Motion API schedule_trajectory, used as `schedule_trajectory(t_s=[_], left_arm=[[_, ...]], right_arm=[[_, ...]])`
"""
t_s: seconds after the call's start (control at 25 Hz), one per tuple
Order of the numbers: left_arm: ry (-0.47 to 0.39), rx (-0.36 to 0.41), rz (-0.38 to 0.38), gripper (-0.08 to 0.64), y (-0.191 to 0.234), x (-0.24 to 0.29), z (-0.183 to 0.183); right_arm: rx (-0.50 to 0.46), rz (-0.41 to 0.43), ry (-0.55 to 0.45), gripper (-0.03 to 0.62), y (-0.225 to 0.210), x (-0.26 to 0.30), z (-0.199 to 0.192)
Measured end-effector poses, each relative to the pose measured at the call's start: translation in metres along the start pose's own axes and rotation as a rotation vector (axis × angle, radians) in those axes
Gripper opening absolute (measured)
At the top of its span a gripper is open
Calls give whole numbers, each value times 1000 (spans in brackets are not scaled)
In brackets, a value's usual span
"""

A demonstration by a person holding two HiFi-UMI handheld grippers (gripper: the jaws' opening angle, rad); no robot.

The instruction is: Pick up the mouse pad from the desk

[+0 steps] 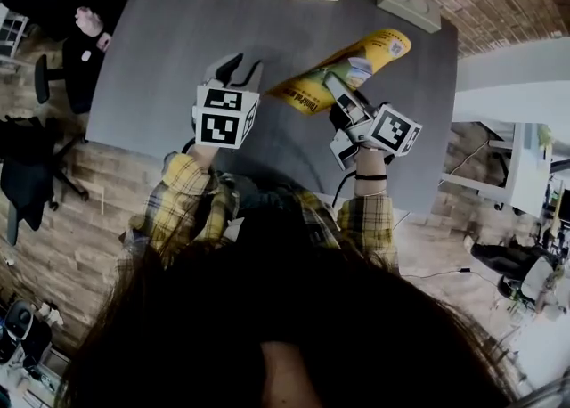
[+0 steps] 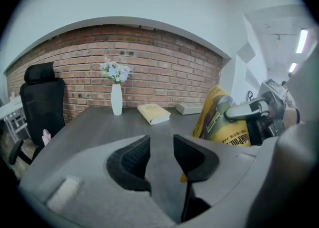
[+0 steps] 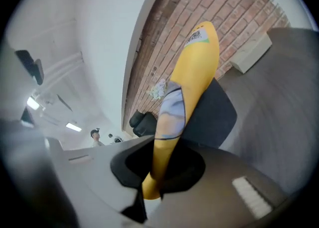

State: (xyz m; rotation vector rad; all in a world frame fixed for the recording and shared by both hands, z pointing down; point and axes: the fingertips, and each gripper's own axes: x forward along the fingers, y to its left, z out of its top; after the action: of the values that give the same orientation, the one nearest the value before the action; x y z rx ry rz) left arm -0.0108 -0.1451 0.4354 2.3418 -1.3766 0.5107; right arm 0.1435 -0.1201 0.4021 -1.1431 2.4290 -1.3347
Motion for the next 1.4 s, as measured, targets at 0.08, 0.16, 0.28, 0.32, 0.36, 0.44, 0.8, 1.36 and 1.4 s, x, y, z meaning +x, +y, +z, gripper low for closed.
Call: schedule_trajectory(t_s=[0.08, 0.16, 0.28, 0.32, 0.36, 0.44, 0.8, 1.36, 1.4], left_arm=[[-25, 8, -11, 152, -5, -6, 9], [-47, 16, -20, 140, -10, -12, 18], [-79, 27, -34, 129, -16, -18, 30], [-89, 29, -38, 126, -18, -20, 34], [-99, 32, -42, 123, -20, -22, 38], [-116, 38, -52, 115, -24, -26, 45], [-169, 42, -80, 64, -37, -41, 62], [-242, 78, -88, 0, -48, -55, 71], [-248, 77, -90, 0, -48, -56, 71]], right_arm=[[-72, -27, -18, 23, 5, -9, 8], [-159, -65, -38, 23, 10, -19, 18], [-289, -128, -63, 23, 17, -33, 30], [-329, -149, -70, 23, 19, -37, 34], [-368, -170, -78, 23, 21, -40, 36], [-443, -213, -98, 23, 25, -47, 42], [-689, -384, -205, 25, 37, -76, 61], [-902, -456, -264, 23, 55, -87, 66], [-899, -453, -262, 25, 54, -85, 66]])
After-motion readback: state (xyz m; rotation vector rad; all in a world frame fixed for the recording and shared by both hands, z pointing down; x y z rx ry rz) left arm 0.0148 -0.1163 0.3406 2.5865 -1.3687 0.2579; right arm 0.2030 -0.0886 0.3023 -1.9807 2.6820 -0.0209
